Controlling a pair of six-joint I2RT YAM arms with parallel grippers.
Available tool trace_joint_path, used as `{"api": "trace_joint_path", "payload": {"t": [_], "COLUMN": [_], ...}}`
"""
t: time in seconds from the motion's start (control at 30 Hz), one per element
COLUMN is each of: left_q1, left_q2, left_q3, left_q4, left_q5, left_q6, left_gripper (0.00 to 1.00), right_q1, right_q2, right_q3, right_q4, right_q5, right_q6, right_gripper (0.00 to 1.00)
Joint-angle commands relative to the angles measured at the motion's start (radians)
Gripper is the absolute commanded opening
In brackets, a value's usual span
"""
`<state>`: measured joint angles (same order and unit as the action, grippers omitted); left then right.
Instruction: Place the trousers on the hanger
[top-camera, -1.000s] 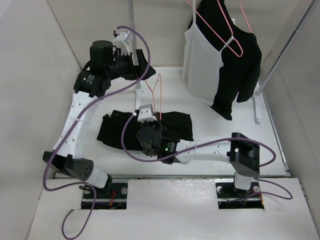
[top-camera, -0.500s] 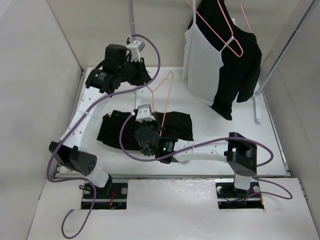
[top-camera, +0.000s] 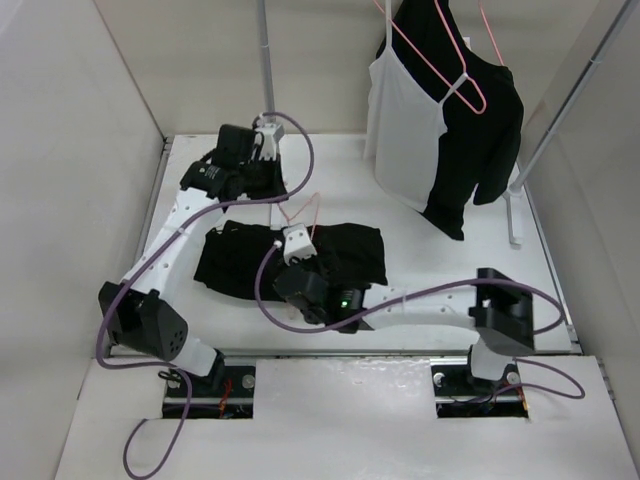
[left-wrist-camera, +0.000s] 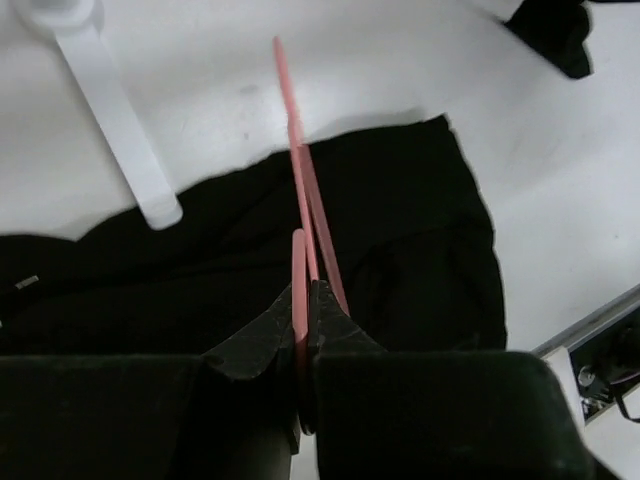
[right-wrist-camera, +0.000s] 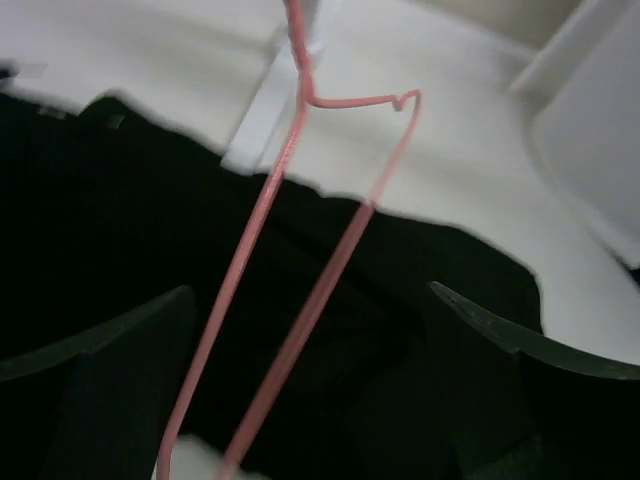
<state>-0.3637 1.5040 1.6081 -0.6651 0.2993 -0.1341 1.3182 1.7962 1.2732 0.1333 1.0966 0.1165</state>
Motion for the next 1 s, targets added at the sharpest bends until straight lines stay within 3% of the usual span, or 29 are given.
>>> {"api": "trace_joint_path", "payload": {"t": [0.0,0.13,0.23,0.33,0.37,0.5,0.6,0.77,0.97], "left_q1": [0.077,0.095,0.106,0.106,0.106,0.106,0.106,0.059,0.049], "left_q2": [-0.077,-0.138,-0.186,-0.273,-0.313,-0.376,-0.428,-0.461,-0.441], "left_q3": [-0.198,-0.337,-0.428,-0.505,-0.539,-0.57,-0.609,-0.709,-0.755], "left_q4": [0.093,0.16,0.183,0.239,0.266,0.288,0.318,0.3,0.318], "left_q5": [0.018,0.014,0.002,-0.025,-0.055,-0.178,-0.192,-0.207,-0.164], "left_q6": [0.064,0.008,-0.045,-0.084,-0.116,-0.18,-0.217,-0.272,-0.375], "left_gripper": [0.0,0.0,0.0,0.0,0.0,0.0,0.0,0.0,0.0], "right_q1": [0.015,0.015,0.006,-0.12,-0.249,-0.556,-0.663,-0.79,-0.725], "right_q2": [-0.211,-0.394,-0.512,-0.613,-0.613,-0.568,-0.517,-0.436,-0.344], "right_q3": [-0.076,-0.201,-0.262,-0.356,-0.385,-0.451,-0.451,-0.472,-0.503], "right_q4": [-0.222,-0.317,-0.411,-0.42,-0.391,-0.38,-0.334,-0.266,-0.222], "right_q5": [-0.292,-0.528,-0.509,-0.611,-0.744,-0.961,-1.007,-1.122,-1.159], "right_q6": [0.248,0.336,0.489,0.59,0.612,0.687,0.698,0.687,0.69], "right_gripper": [1.0,1.0,1.0,1.0,1.0,1.0,1.0,1.0,0.98]}}
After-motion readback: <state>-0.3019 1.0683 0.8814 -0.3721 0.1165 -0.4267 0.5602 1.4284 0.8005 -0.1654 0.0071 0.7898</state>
